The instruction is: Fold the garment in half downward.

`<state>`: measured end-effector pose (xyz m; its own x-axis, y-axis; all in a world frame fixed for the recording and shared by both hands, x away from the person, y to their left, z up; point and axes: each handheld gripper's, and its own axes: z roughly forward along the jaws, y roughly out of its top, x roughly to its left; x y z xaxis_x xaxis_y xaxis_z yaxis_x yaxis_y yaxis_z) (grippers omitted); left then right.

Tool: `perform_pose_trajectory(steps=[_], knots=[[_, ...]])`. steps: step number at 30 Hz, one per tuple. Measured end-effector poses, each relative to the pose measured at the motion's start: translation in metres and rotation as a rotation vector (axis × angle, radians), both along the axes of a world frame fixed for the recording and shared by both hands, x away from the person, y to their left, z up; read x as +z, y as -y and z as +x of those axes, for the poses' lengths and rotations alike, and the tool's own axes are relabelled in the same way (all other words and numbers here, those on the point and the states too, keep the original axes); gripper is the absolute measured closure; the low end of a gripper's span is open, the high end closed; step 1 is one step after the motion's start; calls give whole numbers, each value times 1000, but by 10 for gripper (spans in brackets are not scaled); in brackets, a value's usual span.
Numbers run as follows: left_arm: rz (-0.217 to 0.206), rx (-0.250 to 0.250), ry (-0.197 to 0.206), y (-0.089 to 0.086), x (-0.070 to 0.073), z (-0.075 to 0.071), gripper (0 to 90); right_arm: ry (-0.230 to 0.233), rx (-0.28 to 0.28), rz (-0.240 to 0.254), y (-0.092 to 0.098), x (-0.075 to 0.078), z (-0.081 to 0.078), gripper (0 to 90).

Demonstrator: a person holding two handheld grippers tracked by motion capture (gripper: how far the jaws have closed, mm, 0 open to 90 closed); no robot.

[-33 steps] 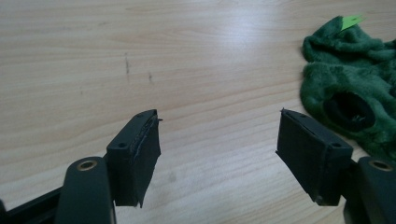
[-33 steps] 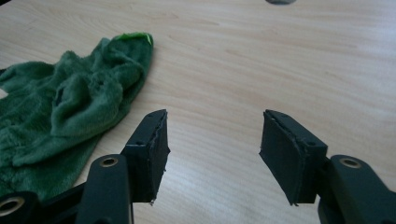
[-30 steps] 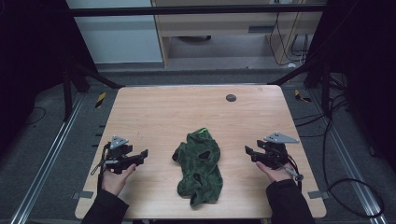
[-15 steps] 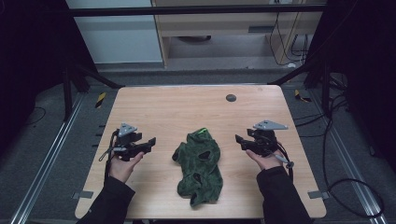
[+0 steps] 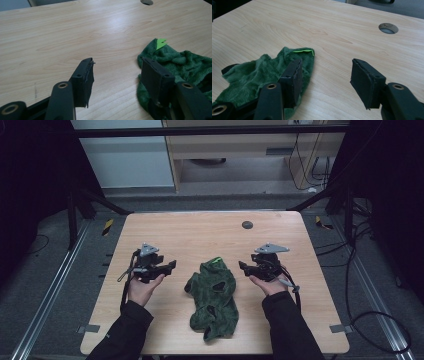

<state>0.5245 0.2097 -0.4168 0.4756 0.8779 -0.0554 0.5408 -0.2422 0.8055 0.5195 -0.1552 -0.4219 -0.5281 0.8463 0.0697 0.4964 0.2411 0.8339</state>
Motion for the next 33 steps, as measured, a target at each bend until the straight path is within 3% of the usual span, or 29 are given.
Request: perform_pose_trajectory(steps=[10, 16, 29, 33], knots=[[32, -73, -25, 27, -14, 12, 448, -28, 15, -9, -13, -10, 10, 433], [46, -111, -60, 42, -23, 21, 453, -59, 13, -35, -21, -22, 15, 449], [109, -165, -147, 57, -49, 32, 447, -113, 18, -36, -29, -42, 24, 477], [106, -172, -163, 59, -55, 33, 443, -120, 33, -46, -34, -46, 25, 486]])
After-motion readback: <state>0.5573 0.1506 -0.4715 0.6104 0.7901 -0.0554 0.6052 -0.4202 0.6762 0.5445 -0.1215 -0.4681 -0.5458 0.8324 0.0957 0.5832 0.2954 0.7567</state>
